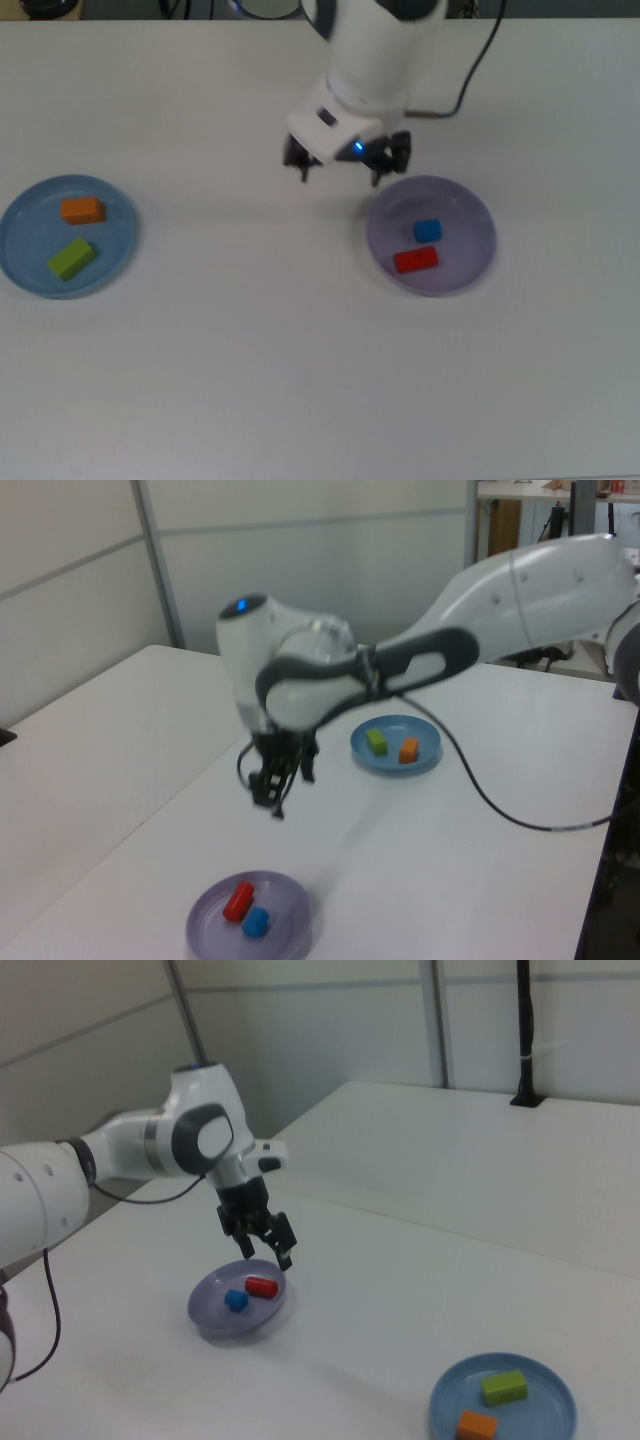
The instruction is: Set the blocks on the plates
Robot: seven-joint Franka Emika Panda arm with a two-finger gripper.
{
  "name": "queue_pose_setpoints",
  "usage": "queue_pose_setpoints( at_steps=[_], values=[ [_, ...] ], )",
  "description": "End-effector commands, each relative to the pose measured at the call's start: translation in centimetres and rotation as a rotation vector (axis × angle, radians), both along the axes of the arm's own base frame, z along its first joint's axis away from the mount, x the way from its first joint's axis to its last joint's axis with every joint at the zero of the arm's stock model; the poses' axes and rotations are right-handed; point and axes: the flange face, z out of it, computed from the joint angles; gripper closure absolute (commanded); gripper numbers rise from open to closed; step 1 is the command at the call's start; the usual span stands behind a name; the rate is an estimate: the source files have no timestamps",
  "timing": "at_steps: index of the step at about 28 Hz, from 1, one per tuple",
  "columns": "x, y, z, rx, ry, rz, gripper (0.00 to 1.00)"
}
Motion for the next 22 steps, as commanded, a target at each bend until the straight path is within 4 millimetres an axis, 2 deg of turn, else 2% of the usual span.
queue_pose_setpoints(
  at_steps=[1,2,3,6,11,15,18,22],
  values=[
    [-3.2,-2.1,6.5,-0.019,0.029,-0.016,0.0],
    [-3.7,-2.3,7.2,-0.024,0.035,-0.02,0.0],
    [-4.5,-3.6,8.4,-0.028,0.045,-0.04,0.0],
    [-5.2,-5.7,10.2,-0.007,0.031,-0.058,0.0],
    [-6.4,-8.1,12.4,0.034,0.004,-0.008,0.0],
    [-6.6,-9.2,13.1,0.05,-0.03,0.013,0.0],
    [-6.4,-9.2,12.5,0.063,-0.043,0.01,0.0],
    [-7.2,-9.1,12.3,0.059,-0.06,0.014,0.0]
  ],
)
